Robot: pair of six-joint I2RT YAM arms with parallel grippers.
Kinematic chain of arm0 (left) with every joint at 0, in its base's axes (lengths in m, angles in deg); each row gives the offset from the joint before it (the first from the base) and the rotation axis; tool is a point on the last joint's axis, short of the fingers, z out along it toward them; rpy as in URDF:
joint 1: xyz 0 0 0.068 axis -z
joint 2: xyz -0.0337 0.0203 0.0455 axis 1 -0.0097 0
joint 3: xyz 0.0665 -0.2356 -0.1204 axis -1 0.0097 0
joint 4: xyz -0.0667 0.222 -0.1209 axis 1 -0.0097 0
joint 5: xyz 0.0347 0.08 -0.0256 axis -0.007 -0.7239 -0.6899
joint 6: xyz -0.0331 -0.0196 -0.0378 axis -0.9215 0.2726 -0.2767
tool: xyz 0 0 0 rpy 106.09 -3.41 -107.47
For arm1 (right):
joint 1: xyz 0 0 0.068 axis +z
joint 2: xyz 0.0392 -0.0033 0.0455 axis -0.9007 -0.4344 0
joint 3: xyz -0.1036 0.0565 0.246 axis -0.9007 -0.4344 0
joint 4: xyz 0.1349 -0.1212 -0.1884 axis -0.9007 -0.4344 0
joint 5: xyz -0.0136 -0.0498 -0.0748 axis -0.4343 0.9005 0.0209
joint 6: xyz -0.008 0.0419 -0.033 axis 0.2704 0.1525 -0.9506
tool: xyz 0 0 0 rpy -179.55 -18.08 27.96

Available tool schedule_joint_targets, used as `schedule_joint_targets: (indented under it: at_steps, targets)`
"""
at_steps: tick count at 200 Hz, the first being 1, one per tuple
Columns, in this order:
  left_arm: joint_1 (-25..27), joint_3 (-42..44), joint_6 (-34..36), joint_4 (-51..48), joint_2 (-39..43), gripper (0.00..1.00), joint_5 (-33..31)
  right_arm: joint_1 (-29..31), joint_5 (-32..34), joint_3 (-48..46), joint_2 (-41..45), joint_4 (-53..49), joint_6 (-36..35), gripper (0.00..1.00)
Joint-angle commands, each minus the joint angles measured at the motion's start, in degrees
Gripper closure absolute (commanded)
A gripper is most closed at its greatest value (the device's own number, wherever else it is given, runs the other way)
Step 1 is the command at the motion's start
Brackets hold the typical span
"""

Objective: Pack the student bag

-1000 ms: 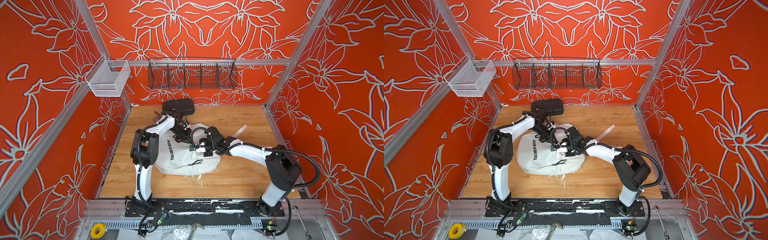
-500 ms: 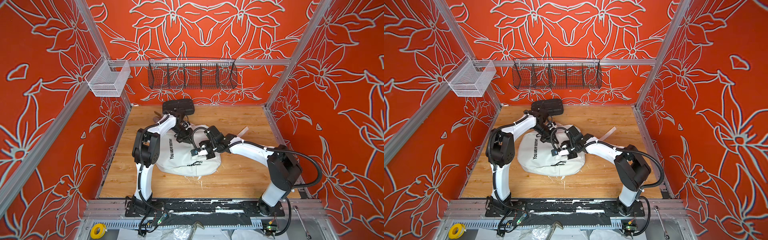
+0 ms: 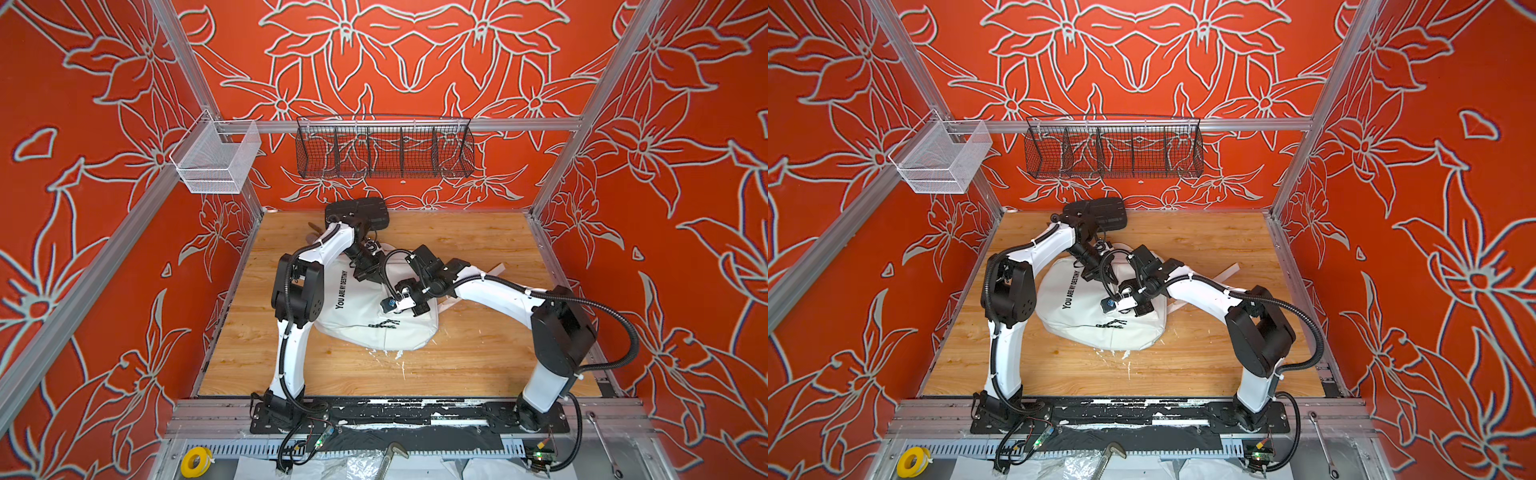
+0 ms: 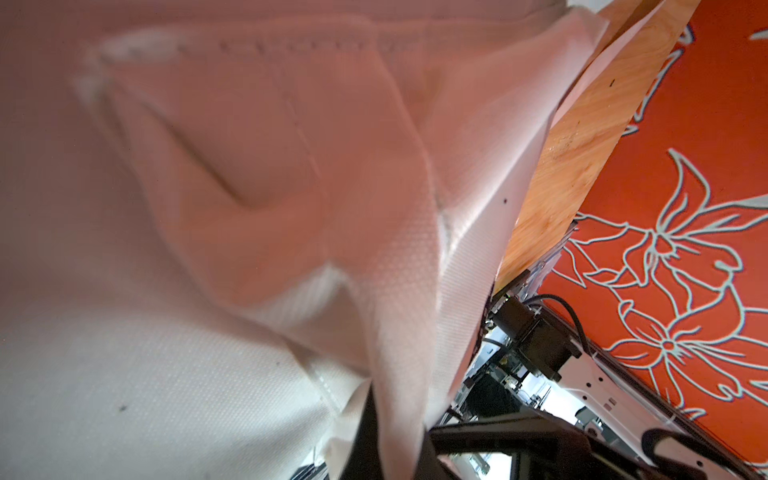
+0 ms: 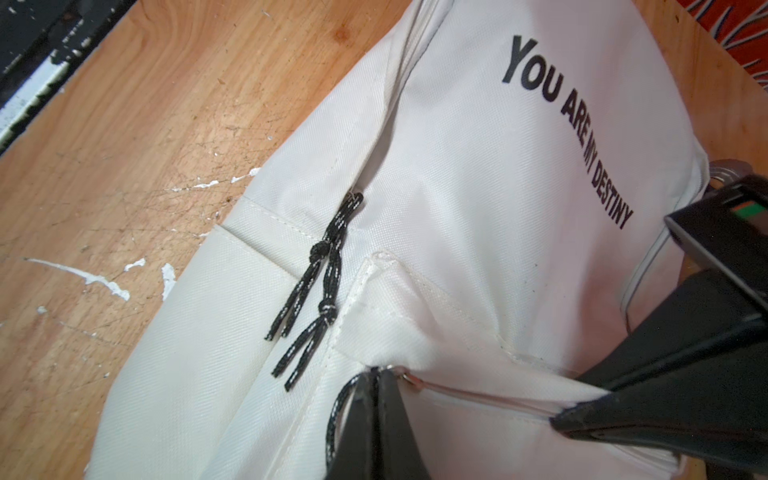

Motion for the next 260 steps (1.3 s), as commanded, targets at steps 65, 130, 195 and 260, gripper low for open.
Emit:
schedule_joint_targets:
  at_steps: [65, 130, 195, 260]
  targets:
    - [0.26, 2.91, 6.61, 5.84, 3.15, 0.64, -6.94, -0.98, -8.97, -2.82, -0.46, -1.90, 13.96, 1.00]
    - [3.81, 14.95, -3.02, 5.64, 12.17, 0.51, -9.94, -0.98, -8.61, -1.50, -2.39, -0.35, 16.51, 1.00]
    - [8.81, 20.41, -9.84, 7.24, 14.61, 0.52, -10.53, -1.00, -6.24, 0.33, -3.58, -0.16, 18.59, 1.00]
    - [9.28, 23.00, -13.41, 6.28, 13.95, 0.93, -14.06, -1.03, -1.33, -1.15, -2.88, 3.13, 24.11, 1.00]
